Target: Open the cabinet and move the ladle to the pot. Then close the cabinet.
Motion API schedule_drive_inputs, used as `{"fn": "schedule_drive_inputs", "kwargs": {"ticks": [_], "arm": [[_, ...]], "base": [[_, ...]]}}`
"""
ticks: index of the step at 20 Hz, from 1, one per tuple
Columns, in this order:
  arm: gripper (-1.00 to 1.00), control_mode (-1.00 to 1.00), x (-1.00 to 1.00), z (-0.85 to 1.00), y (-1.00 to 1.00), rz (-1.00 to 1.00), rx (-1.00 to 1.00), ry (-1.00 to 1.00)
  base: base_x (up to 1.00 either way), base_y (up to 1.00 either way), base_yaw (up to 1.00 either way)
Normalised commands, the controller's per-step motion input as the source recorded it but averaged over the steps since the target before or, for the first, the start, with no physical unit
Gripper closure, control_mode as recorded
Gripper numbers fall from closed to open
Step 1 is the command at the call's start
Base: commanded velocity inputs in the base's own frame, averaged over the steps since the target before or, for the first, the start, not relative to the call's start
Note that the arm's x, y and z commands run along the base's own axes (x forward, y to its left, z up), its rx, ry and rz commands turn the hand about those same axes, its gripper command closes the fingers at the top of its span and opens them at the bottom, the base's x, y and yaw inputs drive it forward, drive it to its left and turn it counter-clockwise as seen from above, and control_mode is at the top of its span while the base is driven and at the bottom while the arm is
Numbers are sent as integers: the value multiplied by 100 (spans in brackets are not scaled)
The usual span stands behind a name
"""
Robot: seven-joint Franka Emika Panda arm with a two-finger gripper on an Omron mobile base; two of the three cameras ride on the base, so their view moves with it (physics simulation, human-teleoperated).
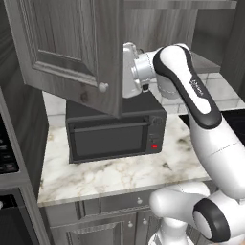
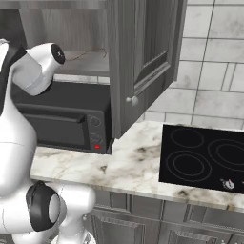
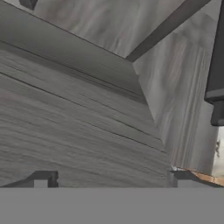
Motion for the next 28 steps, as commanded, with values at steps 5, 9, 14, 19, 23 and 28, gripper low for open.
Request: {"fn": "schedule_drive_inputs", "kwargs": {"ticks": [5,9,14,19,23,28], "arm": [[-100,-100,-21,0,39,8,0,0],[-100,-100,-20,0,42,5,0,0],[-100,-100,-7,0,29,1,0,0],[-100,-100,0,-11,18,0,0,-2],[-100,-100,-5,-17,13,0,0,0],[-100,-100,-5,-12,20,0,0,-1]], "base": [[0,0,0],[0,0,0],[0,0,0],[0,0,0],[0,0,0],[0,0,0]]}}
